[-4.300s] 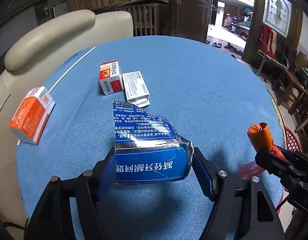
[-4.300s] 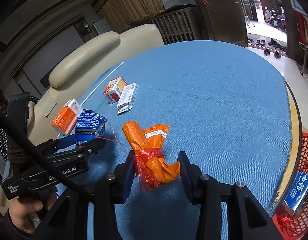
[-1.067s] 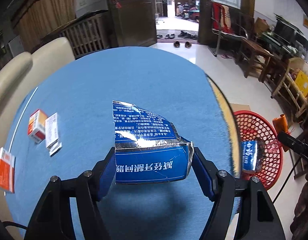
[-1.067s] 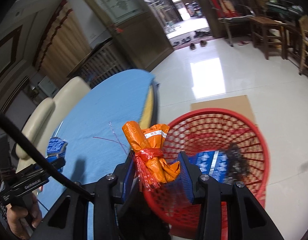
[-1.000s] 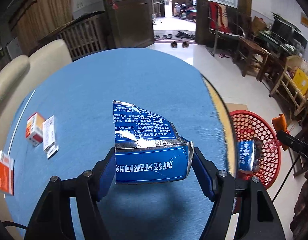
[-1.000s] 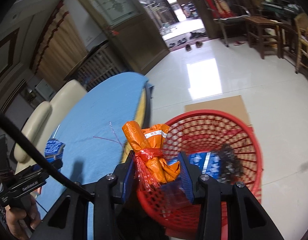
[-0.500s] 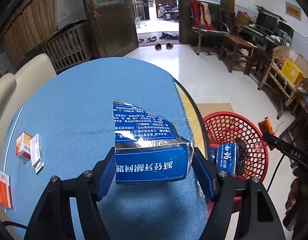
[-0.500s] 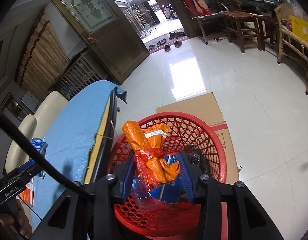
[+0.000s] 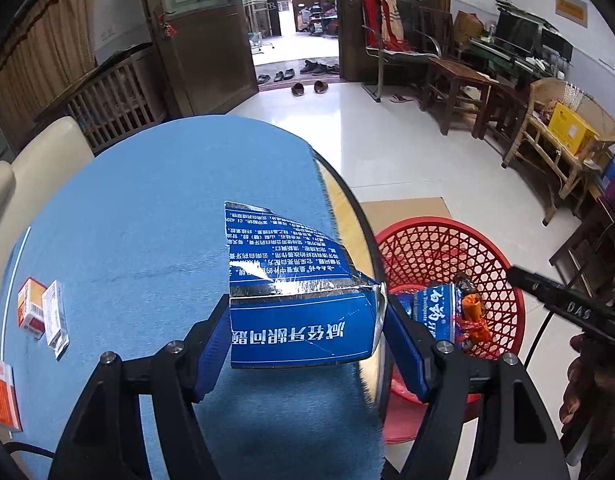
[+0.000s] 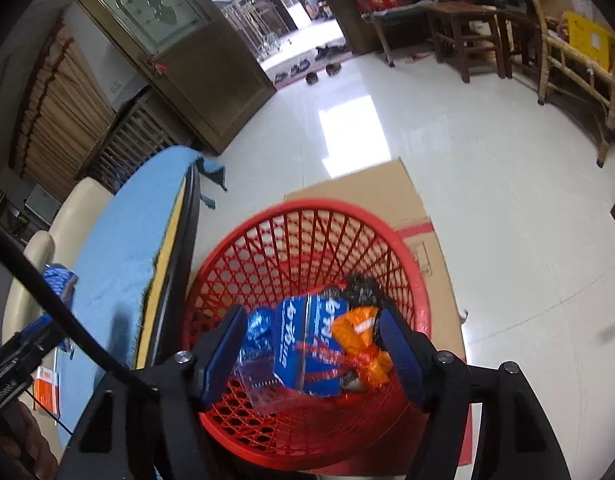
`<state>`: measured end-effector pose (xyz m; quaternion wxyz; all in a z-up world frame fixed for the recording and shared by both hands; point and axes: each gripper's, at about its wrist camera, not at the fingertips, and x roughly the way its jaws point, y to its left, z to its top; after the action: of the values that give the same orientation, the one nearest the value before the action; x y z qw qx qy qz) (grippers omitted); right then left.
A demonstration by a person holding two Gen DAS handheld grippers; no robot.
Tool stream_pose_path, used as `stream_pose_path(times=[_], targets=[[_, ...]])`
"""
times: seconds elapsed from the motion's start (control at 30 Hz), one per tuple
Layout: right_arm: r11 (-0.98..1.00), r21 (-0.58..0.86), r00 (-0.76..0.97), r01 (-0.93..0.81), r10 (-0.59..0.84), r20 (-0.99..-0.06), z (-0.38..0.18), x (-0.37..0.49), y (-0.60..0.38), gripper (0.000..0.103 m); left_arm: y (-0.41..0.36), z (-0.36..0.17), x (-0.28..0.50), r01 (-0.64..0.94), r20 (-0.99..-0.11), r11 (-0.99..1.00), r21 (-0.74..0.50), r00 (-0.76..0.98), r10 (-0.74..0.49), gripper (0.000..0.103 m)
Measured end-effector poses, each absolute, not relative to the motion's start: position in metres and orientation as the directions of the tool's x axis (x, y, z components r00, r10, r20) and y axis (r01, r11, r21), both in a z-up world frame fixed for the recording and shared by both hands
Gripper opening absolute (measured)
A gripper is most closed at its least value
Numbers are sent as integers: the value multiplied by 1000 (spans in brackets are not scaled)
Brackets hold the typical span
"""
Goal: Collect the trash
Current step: 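Drop the orange bag into the red basket while the left tool drops the blue carton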
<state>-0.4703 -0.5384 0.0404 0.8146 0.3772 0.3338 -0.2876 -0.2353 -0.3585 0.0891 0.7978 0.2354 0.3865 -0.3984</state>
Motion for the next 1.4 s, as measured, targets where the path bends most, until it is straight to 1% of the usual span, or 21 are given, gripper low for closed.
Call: stream_pose_path(times=[0.27, 0.5, 0.6, 0.7, 0.83, 0.93, 1.13, 1.23, 1.4], targets=[[513, 447, 651, 733, -340, -679, 79, -492, -547, 72, -394, 87, -254, 862, -811, 503, 52, 331, -483, 74], [490, 468, 659, 736, -361, -659, 92, -508, -552, 72, -428, 73, -271, 908, -844, 420, 8, 232, -484, 74], [479, 472, 658, 740, -368, -657, 93, -514, -555, 72, -444, 68, -278, 924, -853, 382, 24, 218, -473, 76], [473, 477, 658, 741, -370, -655, 94, -517, -556, 72, -452, 62, -280, 940, -872, 340, 3, 169, -460, 77], [477, 474, 660, 740, -378, -650, 100, -519, -555, 72, -447, 64, -274, 930, -874, 367, -7, 172, -455, 78], [484, 471, 662, 738, -379, -647, 103, -517, -553, 72, -438, 71, -263, 914, -862, 401, -60, 155, -482, 80], [506, 468, 673, 724, -367, -642, 109, -506, -543, 72, -420, 89, -245, 889, -829, 437, -141, 134, -542, 80], [526, 453, 671, 720, -359, -649, 112, -499, -537, 72, -404, 96, -234, 872, -817, 468, -141, 164, -553, 80], [549, 443, 672, 709, -333, -662, 112, -487, -526, 72, -368, 98, -214, 836, -813, 536, -115, 231, -534, 80]])
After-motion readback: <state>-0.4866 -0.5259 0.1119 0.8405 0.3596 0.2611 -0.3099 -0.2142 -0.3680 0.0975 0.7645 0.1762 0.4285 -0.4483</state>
